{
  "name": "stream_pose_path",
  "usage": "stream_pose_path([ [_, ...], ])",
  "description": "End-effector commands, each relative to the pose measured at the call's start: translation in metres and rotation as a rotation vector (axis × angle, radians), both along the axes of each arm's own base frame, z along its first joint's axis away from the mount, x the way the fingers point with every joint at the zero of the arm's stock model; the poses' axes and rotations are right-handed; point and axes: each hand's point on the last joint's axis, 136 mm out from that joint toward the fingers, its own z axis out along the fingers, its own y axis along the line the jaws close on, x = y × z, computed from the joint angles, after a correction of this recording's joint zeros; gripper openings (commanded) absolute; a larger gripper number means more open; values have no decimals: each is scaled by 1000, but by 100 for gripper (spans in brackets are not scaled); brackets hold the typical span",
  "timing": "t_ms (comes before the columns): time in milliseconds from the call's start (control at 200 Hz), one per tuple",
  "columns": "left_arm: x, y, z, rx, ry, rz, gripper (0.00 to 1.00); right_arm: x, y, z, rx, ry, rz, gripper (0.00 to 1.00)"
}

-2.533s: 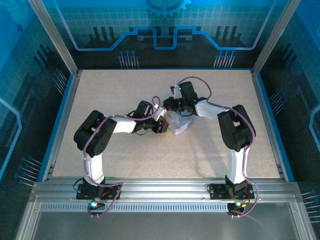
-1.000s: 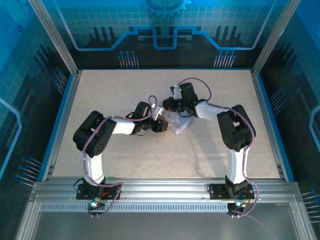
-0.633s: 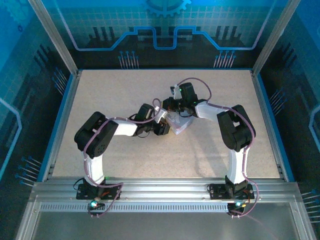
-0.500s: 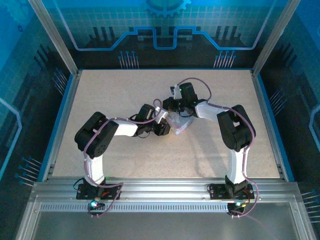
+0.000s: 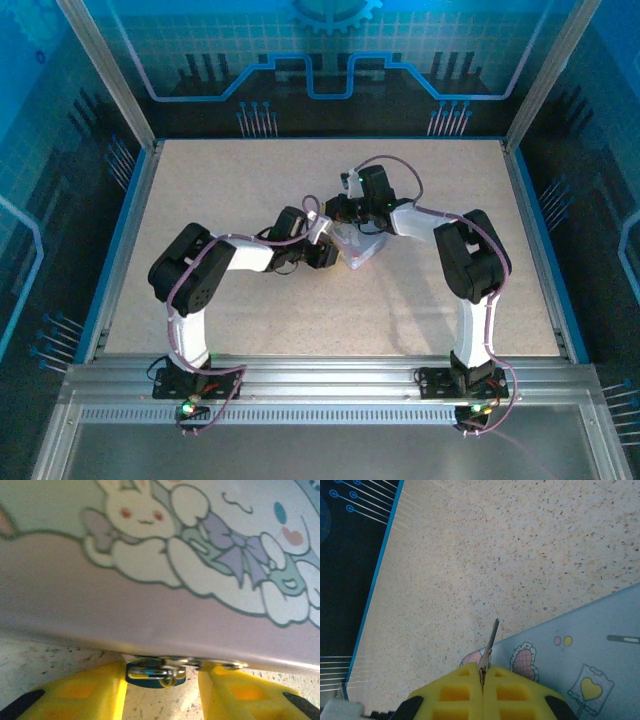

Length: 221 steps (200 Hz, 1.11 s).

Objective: Unlock the padlock with the key

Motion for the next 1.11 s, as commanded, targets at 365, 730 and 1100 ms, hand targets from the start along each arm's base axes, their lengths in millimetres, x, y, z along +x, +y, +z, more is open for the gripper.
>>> stream_pose_path([
  [365, 7, -4, 5, -13, -14, 3, 39, -15, 2, -16, -19, 71, 14, 0],
  [730, 3, -8, 25, -28, -33, 5, 30, -7, 3, 31, 17, -33, 5, 0],
  [1100, -11, -10, 63, -118, 4, 60, 27, -59, -51, 69, -115, -158, -21, 0],
])
